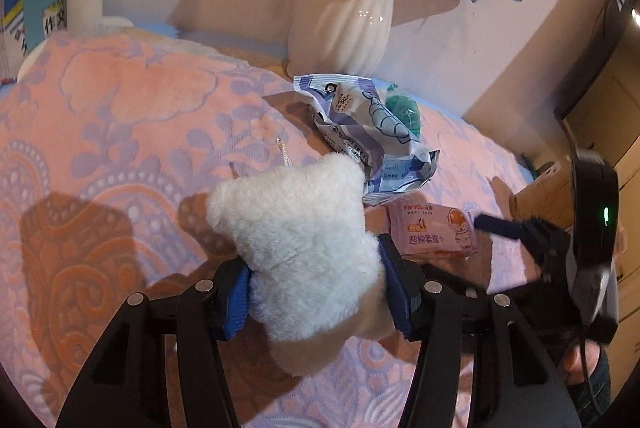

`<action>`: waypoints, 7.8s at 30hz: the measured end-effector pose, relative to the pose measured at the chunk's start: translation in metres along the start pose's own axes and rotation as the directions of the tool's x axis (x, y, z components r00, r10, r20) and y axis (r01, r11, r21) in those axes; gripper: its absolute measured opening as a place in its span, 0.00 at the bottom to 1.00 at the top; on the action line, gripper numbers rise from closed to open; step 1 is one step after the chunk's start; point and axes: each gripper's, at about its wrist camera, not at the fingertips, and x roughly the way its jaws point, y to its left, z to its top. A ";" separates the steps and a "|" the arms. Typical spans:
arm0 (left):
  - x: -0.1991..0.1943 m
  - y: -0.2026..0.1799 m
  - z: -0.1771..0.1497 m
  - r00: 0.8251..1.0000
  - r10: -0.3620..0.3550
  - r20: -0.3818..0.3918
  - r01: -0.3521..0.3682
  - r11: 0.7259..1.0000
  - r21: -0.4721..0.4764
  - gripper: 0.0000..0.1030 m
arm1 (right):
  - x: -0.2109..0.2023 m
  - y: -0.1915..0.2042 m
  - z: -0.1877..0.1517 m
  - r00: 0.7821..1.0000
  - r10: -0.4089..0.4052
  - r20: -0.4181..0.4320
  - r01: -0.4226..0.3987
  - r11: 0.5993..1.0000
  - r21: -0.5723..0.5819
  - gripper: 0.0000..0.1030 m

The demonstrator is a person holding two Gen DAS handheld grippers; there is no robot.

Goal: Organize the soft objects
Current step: 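Grasp the white fluffy toy with the left tool while the right tool grasps the pink wipe packet, then carry toy and wipe packet to the woven basket and open both tools, then return both tools to the bedspread above the snack bag and green mesh bag, then grasp the blue-white snack bag with the left tool while the right tool grasps the green mesh bag, then carry snack bag and green bag to the woven basket and open both tools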

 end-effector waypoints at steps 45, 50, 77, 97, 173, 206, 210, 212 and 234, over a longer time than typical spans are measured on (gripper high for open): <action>-0.064 -0.289 -0.084 0.922 -0.369 -0.114 0.373 0.776 0.509 0.53 | -0.271 -0.140 -0.228 0.907 -0.372 0.196 0.202 0.795 0.572 0.37; -0.056 -0.338 -0.092 0.906 -0.395 -0.155 0.413 0.739 0.532 0.53 | -0.289 -0.183 -0.258 0.886 -0.426 0.182 0.216 0.727 0.651 0.37; 0.006 -0.469 -0.116 0.901 -0.348 -0.261 0.429 0.610 0.667 0.79 | -0.277 -0.334 -0.248 0.921 -0.305 0.243 0.004 0.631 0.775 0.56; -0.178 -0.309 -0.068 0.951 -0.275 0.141 0.086 0.674 0.734 0.84 | -0.343 -0.171 -0.215 0.858 -0.291 0.424 0.019 0.842 0.539 0.62; 0.038 -0.019 0.064 0.998 0.020 0.064 -0.015 0.996 -0.086 0.92 | -0.045 -0.067 0.046 0.962 0.232 0.141 -0.271 0.811 0.518 0.97; 0.017 -0.064 0.025 0.978 -0.184 0.100 0.173 0.979 0.103 0.34 | -0.090 -0.046 0.002 0.959 0.090 0.267 -0.187 0.912 0.365 0.24; -0.005 -0.083 0.017 0.968 -0.237 0.080 0.227 0.967 0.119 0.34 | -0.110 -0.047 -0.039 0.973 0.051 0.224 -0.135 0.916 0.379 0.24; -0.020 -0.095 0.009 0.961 -0.266 0.080 0.252 0.956 0.147 0.34 | -0.125 -0.047 -0.060 0.976 0.032 0.213 -0.112 0.919 0.378 0.24; -0.106 -0.334 -0.052 0.851 -0.525 -0.001 0.446 0.721 0.530 0.34 | -0.286 -0.174 -0.242 0.953 -0.218 0.211 0.040 0.779 0.626 0.24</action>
